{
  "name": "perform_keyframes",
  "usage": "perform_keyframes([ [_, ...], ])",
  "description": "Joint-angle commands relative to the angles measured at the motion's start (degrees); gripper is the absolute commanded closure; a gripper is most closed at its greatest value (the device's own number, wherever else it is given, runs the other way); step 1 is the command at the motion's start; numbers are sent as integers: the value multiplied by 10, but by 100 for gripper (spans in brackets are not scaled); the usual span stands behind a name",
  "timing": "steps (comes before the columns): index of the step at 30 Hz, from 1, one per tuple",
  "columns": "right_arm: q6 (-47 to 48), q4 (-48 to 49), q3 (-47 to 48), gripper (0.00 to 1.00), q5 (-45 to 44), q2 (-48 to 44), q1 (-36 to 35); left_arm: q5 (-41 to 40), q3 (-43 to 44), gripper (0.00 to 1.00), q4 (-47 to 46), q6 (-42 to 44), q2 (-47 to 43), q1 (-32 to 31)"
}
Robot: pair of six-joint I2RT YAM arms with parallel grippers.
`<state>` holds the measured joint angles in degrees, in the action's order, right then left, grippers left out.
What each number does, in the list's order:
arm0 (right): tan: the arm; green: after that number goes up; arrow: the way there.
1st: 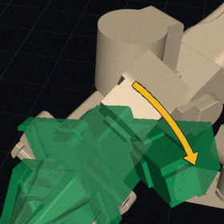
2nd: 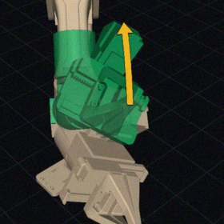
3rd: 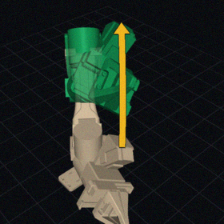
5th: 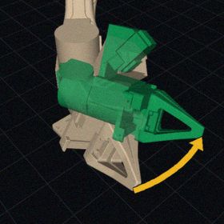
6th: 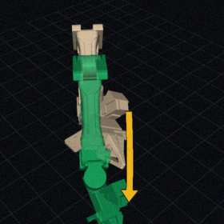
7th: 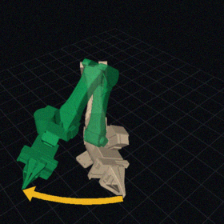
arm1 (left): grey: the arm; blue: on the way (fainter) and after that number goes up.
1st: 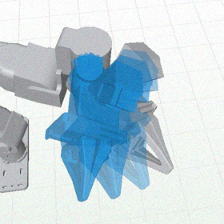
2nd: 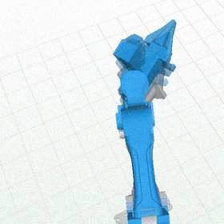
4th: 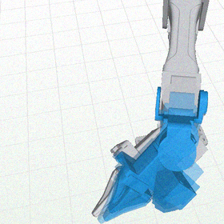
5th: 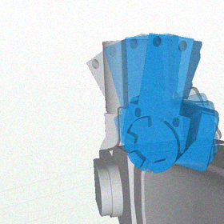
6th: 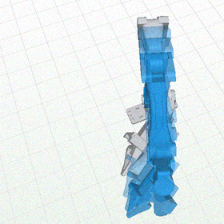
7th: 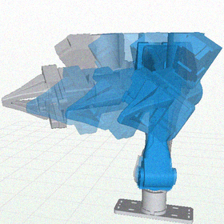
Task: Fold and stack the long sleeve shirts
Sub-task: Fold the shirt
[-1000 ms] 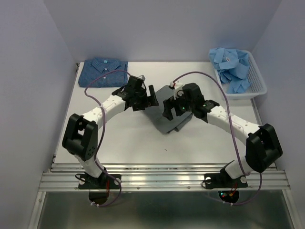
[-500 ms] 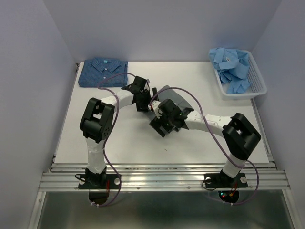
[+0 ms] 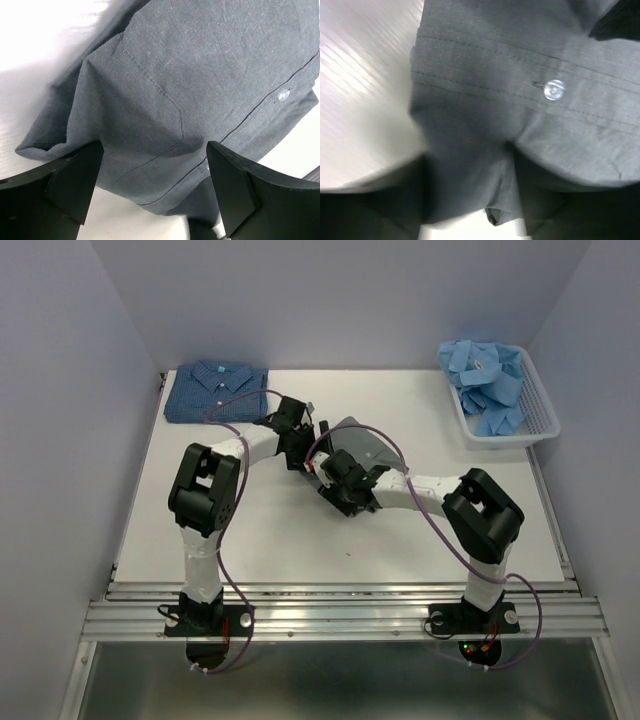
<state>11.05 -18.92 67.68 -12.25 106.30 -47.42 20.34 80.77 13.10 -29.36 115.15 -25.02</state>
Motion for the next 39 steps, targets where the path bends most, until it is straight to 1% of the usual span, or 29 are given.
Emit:
perform_keyframes([
  [1, 9, -31, -18, 67, -53, 31, 0, -8, 29, 2, 16, 19, -11, 3],
  [2, 4, -34, -17, 77, -56, 31, 0, -8, 30, 1, 16, 19, -16, 3],
  [5, -2, -45, -6, 89, -55, 32, 0, -1, 21, 1, 9, 19, -52, 5],
  [6, -4, -46, -2, 94, -57, 33, 0, 0, 16, 1, -2, 16, -64, 5],
  [9, -13, -39, 1, 99, -54, 17, 0, 1, -15, 1, -16, 4, -112, 7],
  [12, -31, -33, 6, 99, -44, -14, 0, -2, -65, 1, -34, -21, -161, 11],
  [13, -40, -32, 7, 99, -37, -21, 0, 0, -96, 1, -52, -27, -185, 11],
  [19, -67, -34, 18, 99, 35, -55, 0, -23, -200, 1, -98, -90, -268, 14],
  [23, -71, -32, 11, 99, 50, -63, 0, -26, -248, 1, -120, -127, -295, 27],
  [25, -77, -29, 5, 99, 57, -69, 0, -12, -273, 1, -144, -154, -302, 31],
  [29, -80, -27, 3, 99, 78, -72, 0, 22, -303, 1, -174, -198, -308, 33],
  [31, -83, -27, 2, 99, 77, -72, 0, 21, -315, 1, -179, -215, -321, 36],
  [32, -82, -26, -2, 99, 78, -74, 0, 15, -325, 1, -179, -233, -337, 45],
  [36, -81, -17, -23, 99, 93, -86, 0, -15, -337, 1, -180, -249, -375, 71],
  [39, -86, -10, -31, 99, 105, -88, 0, -27, -322, 1, -145, -243, -382, 76],
])
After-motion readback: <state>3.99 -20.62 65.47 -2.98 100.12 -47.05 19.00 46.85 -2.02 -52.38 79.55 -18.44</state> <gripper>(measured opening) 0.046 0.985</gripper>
